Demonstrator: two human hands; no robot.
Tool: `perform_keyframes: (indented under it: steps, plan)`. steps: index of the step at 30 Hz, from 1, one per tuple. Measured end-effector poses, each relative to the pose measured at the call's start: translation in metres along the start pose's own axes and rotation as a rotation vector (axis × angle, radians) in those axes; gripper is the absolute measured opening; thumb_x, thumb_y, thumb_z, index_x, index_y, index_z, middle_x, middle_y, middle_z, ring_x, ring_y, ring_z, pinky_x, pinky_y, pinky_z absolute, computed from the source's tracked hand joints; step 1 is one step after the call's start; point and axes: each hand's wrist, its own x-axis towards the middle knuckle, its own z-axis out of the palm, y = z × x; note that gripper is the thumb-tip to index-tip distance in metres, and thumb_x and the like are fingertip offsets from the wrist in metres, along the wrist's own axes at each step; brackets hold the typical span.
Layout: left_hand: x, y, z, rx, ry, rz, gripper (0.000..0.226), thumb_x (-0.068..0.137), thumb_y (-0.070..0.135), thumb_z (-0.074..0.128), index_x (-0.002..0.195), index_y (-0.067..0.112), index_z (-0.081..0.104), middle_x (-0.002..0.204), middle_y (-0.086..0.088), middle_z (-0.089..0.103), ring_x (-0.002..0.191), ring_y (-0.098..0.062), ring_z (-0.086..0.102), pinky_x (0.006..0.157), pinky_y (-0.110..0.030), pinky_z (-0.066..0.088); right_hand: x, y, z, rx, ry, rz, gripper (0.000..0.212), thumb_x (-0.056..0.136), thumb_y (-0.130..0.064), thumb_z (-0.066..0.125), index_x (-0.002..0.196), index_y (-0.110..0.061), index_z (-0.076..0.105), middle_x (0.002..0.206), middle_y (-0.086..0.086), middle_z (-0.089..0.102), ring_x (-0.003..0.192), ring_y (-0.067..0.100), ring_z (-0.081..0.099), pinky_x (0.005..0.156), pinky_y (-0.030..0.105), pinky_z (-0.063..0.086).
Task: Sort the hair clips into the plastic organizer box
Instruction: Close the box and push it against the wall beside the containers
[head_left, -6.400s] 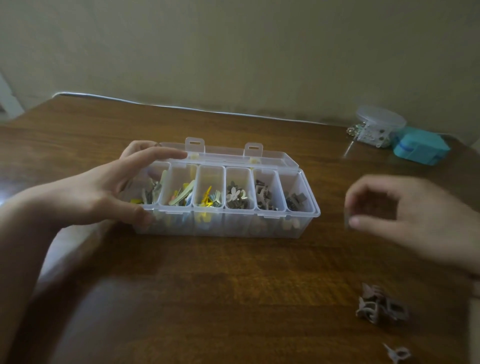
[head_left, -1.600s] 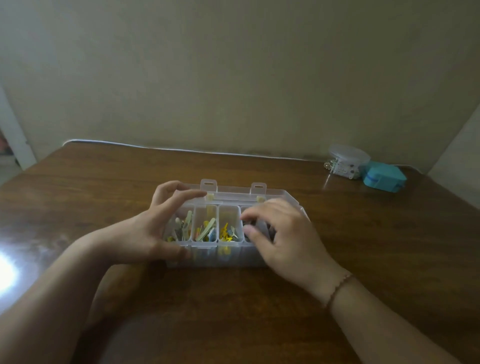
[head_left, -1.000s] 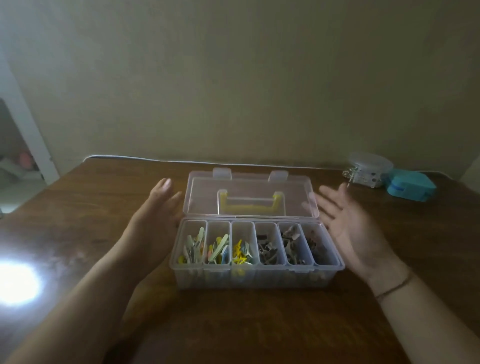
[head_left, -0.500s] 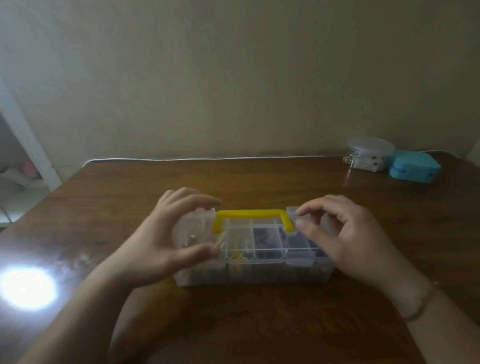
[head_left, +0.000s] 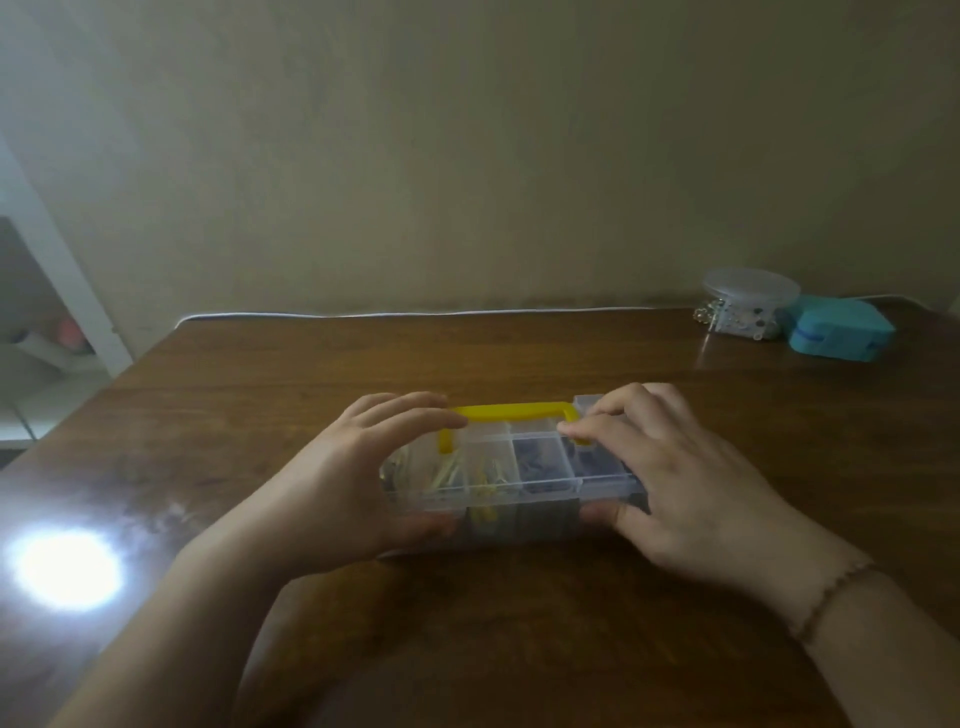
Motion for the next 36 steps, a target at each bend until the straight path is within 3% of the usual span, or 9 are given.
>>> perform_keyframes:
  steps: [4,7,10,12,20,24,28,31,36]
  plan:
    - [0.004,-0.004,0.018,-0.112,0.231,-0.034,0.077,0.072,0.064,0.073,0.139,0.055,0.037,0.154,0.021,0.032,0.146,-0.008,0.027,0.112,-0.045,0.038,0.007,0.011,0.019,0.057,0.149,0.031,0.065,0.084,-0.056,0.056,0.142,-0.046,0.029,0.139,-0.021,0.027,0.131,0.004,0.02,0.103,0.034,0.041]
    - [0.005,-0.006,0.026,-0.169,0.318,-0.231,0.095,0.061,0.064,0.073,0.14,0.059,0.019,0.152,0.017,0.02,0.139,-0.012,0.032,0.108,-0.035,0.037,0.012,0.025,0.025,0.246,0.253,0.206,0.085,0.072,-0.058,0.07,0.141,-0.046,0.022,0.144,-0.015,0.022,0.133,0.008,0.022,0.106,0.038,0.034]
    - [0.008,-0.008,0.03,-0.338,0.316,-0.405,0.097,0.066,0.053,0.075,0.144,0.047,0.019,0.133,0.02,0.042,0.106,0.006,0.053,0.078,-0.007,0.047,0.016,0.036,0.028,0.425,0.196,0.369,0.085,0.078,-0.05,0.069,0.14,-0.047,0.01,0.151,-0.006,0.027,0.134,0.017,0.036,0.099,0.039,0.043]
    - [0.012,-0.007,0.036,-0.357,0.348,-0.44,0.087,0.073,0.04,0.078,0.143,0.044,0.027,0.115,0.032,0.051,0.098,0.01,0.056,0.069,-0.003,0.046,0.019,0.039,0.034,0.478,0.217,0.418,0.077,0.086,-0.04,0.065,0.14,-0.043,0.01,0.146,0.0,0.041,0.128,0.02,0.047,0.095,0.038,0.047]
    - [0.079,-0.024,0.033,-0.264,0.323,-0.561,0.069,0.082,0.032,0.079,0.142,0.027,0.047,0.092,0.027,0.056,0.078,0.011,0.054,0.061,-0.005,0.044,0.061,0.069,0.036,0.209,0.25,0.474,0.056,0.091,-0.044,0.055,0.13,-0.037,0.016,0.115,-0.005,0.066,0.098,0.011,0.063,0.106,0.045,0.041]
    - [0.135,-0.042,0.04,-0.242,0.406,-0.615,0.063,0.08,0.034,0.081,0.136,0.025,0.053,0.1,0.013,0.065,0.084,-0.003,0.057,0.065,-0.015,0.044,0.11,0.098,0.039,0.272,0.276,0.486,0.049,0.094,-0.037,0.054,0.129,-0.036,0.018,0.099,-0.004,0.064,0.081,0.014,0.062,0.089,0.047,0.052]
    - [0.185,-0.068,0.054,-0.23,0.471,-0.693,0.081,0.082,0.036,0.078,0.15,0.021,0.036,0.116,-0.005,0.067,0.108,-0.026,0.062,0.088,-0.033,0.049,0.16,0.125,0.043,0.244,0.302,0.512,0.041,0.096,-0.038,0.05,0.125,-0.036,0.022,0.084,-0.006,0.059,0.068,0.015,0.051,0.088,0.049,0.051]
    - [0.213,-0.081,0.058,-0.228,0.476,-0.706,0.063,0.083,0.036,0.076,0.138,0.02,0.05,0.117,-0.005,0.068,0.111,-0.028,0.062,0.09,-0.035,0.05,0.186,0.139,0.047,0.235,0.318,0.529,0.041,0.096,-0.039,0.05,0.128,-0.035,0.024,0.086,-0.004,0.061,0.068,0.016,0.048,0.089,0.046,0.051]
    - [0.237,-0.09,0.062,-0.227,0.496,-0.695,0.048,0.082,0.035,0.078,0.124,0.022,0.06,0.106,-0.002,0.07,0.105,-0.027,0.063,0.089,-0.036,0.051,0.21,0.158,0.047,0.213,0.289,0.528,0.041,0.096,-0.039,0.051,0.128,-0.033,0.027,0.077,-0.005,0.053,0.062,0.017,0.049,0.069,0.034,0.046]
